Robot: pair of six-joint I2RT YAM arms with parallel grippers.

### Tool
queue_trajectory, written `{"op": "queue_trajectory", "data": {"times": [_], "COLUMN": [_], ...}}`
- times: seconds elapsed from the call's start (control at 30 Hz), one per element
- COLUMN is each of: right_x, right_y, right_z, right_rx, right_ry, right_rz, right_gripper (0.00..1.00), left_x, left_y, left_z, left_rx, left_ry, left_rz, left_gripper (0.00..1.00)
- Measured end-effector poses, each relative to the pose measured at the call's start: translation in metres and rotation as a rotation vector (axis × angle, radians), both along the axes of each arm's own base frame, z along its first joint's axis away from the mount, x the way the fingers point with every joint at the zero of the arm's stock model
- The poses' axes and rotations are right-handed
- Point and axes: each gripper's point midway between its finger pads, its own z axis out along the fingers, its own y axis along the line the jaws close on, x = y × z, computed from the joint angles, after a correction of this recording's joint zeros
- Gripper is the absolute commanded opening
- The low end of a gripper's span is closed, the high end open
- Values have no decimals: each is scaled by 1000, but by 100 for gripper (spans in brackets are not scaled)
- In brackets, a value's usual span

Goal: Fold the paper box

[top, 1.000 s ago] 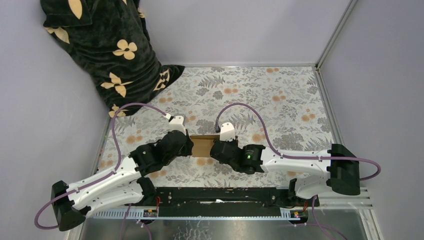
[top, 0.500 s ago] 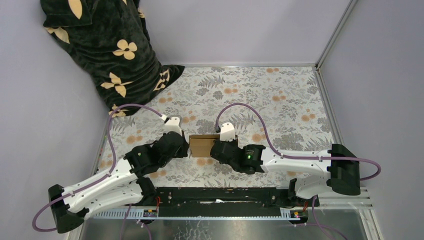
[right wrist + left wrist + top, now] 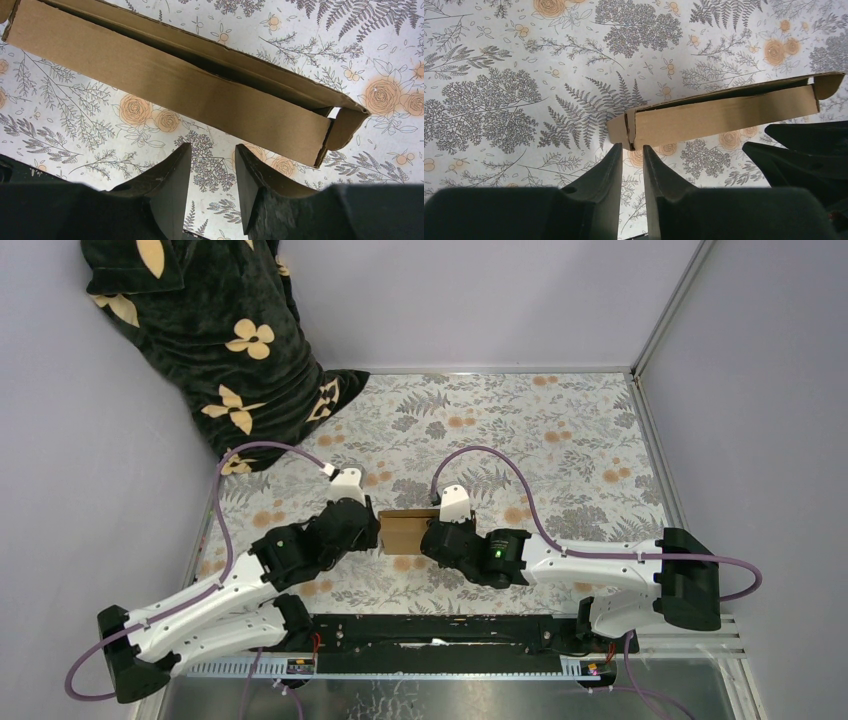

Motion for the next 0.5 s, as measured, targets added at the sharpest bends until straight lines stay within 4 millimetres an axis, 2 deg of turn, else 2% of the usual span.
{"op": "queue_trajectory", "data": {"times": [0.13,0.33,0.5], "right_x": [-1,-1,-1], "right_y": [0,0,-1], "right_z": [2,17,17], "right_rx": [9,50,49], "right_ry": [3,-11,-12], "right_rz": [5,8,10], "right_gripper": [47,47,48], "left_x": [2,6,8], "left_y": [-1,-3,-3], "left_z": [-5,-9,-11], "left_rx": [26,46,63], "left_ry": [6,4,4], "left_rz": [-1,0,1], "left_gripper": [28,28,27]}}
